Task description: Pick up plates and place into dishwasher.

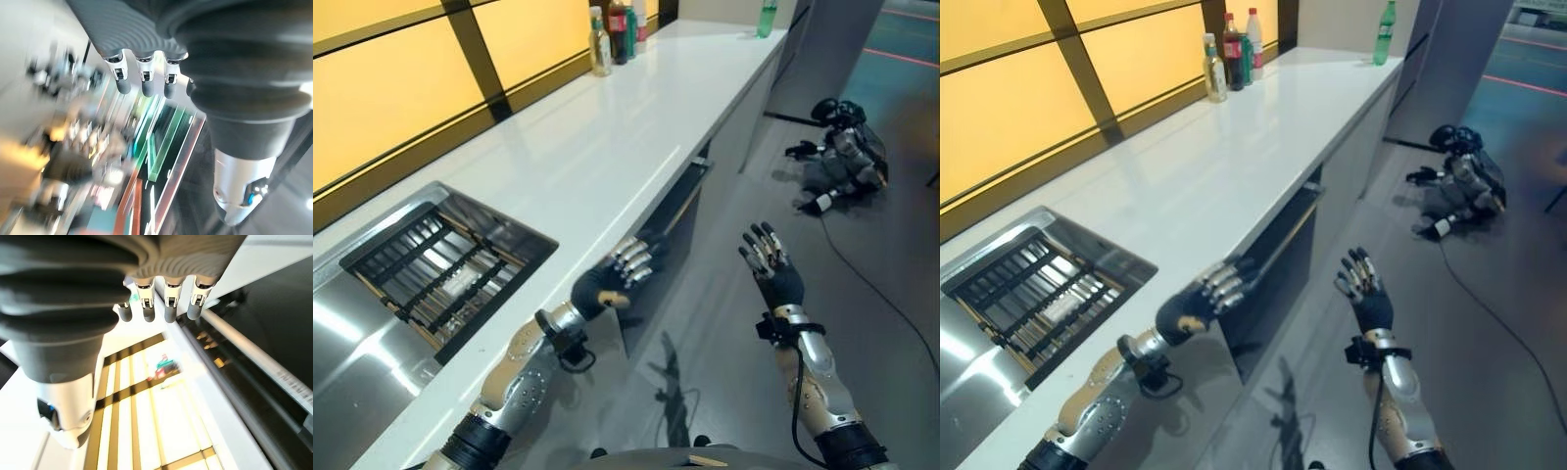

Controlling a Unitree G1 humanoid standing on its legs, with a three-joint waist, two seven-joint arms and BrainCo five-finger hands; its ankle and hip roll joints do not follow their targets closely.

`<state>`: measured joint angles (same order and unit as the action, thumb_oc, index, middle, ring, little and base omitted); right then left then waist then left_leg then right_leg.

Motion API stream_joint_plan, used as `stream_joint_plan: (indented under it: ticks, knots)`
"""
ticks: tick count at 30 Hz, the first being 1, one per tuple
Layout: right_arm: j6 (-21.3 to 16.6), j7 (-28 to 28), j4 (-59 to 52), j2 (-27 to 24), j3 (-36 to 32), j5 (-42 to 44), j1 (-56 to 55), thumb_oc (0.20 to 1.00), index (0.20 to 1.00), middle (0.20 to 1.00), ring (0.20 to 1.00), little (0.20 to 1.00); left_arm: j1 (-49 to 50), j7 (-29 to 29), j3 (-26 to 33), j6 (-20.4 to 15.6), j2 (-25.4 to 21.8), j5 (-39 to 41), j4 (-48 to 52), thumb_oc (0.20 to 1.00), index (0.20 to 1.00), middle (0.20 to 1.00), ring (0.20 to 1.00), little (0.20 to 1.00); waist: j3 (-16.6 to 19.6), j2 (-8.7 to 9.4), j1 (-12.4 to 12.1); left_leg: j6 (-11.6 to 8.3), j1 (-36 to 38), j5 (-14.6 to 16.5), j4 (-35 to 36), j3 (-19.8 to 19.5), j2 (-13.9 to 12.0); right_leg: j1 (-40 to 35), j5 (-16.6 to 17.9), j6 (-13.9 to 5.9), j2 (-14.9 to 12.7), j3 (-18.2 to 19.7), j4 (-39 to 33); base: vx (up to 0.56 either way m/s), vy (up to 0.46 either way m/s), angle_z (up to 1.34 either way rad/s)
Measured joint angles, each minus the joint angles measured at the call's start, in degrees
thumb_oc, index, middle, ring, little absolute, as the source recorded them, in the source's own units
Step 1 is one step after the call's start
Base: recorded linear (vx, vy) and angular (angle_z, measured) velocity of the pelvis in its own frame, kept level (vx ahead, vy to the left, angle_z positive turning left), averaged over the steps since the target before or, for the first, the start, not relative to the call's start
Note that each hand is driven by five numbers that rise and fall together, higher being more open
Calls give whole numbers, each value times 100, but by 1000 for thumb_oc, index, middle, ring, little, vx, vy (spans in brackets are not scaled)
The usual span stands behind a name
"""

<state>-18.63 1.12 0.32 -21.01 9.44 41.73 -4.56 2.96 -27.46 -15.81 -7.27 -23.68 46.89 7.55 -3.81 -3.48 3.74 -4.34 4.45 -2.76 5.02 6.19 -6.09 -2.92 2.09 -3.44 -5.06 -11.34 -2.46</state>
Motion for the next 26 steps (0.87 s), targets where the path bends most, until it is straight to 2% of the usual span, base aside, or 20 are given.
stream_joint_plan:
  ticks: [2, 5, 10, 17, 22, 23, 26]
  knots:
    - [14, 71, -264, -2, -4, 24, -177, 1000, 1000, 1000, 1000, 1000, 347, 44, 205, -61, 7, -120, 18, 1000, 1000, 1000, 1000, 1000, 7, -10, -31, -5, -4, -3, -2, -10, -2, 4, 2, 2, 5, -9, -13, -19, -12, 1]
    - [26, 119, -300, 1, 35, 135, -255, 1000, 1000, 1000, 1000, 1000, 639, 56, 97, -92, 29, -269, 14, 1000, 1000, 1000, 1000, 1000, 10, -6, -90, 0, -7, 0, -2, -14, 10, 5, 5, -5, -8, -13, -14, -36, -21, 1]
    - [26, 231, -301, -44, 313, 164, -231, 1000, 1000, 1000, 1000, 1000, 612, 332, -322, -269, -2, -615, 15, 1000, 1000, 1000, 1000, 1000, 20, 10, -158, 1, -17, 0, 0, -17, 16, -2, -5, -28, -16, -19, -15, 0, 0, 0]
    - [27, 276, -300, -69, 480, 165, -242, 1000, 1000, 1000, 1000, 1000, 597, 845, -324, -419, 8, -551, 15, 1000, 1000, 1000, 1000, 1000, 28, 47, -185, -29, -48, -19, 1, -198, 29, -146, -3, -35, -19, -209, -128, -14, -19, 12]
    - [16, 213, -296, -66, 478, 168, -249, 1000, 1000, 1000, 1000, 1000, 584, 985, -322, -557, 11, -550, 16, 1000, 1000, 1000, 1000, 1000, 26, 68, -356, -62, -128, -43, -2, -382, 41, -200, 10, -15, -19, -398, -183, -14, -30, 21]
    - [15, 211, -296, -65, 478, 168, -250, 1000, 1000, 1000, 1000, 1000, 592, 1001, -321, -558, 12, -548, 16, 1000, 1000, 1000, 1000, 1000, 26, 69, -457, -76, -127, -53, -2, -425, 49, -230, 4, -19, -22, -441, -189, -3, -23, 19]
    - [12, 214, -296, -58, 478, 168, -247, 1000, 1000, 1000, 1000, 1000, 600, 1005, -319, -589, 13, -544, 16, 1000, 1000, 1000, 1000, 1000, 13, 89, -487, -77, -129, -53, -2, -513, 68, -282, -31, -40, -33, -493, -195, 0, -20, 18]
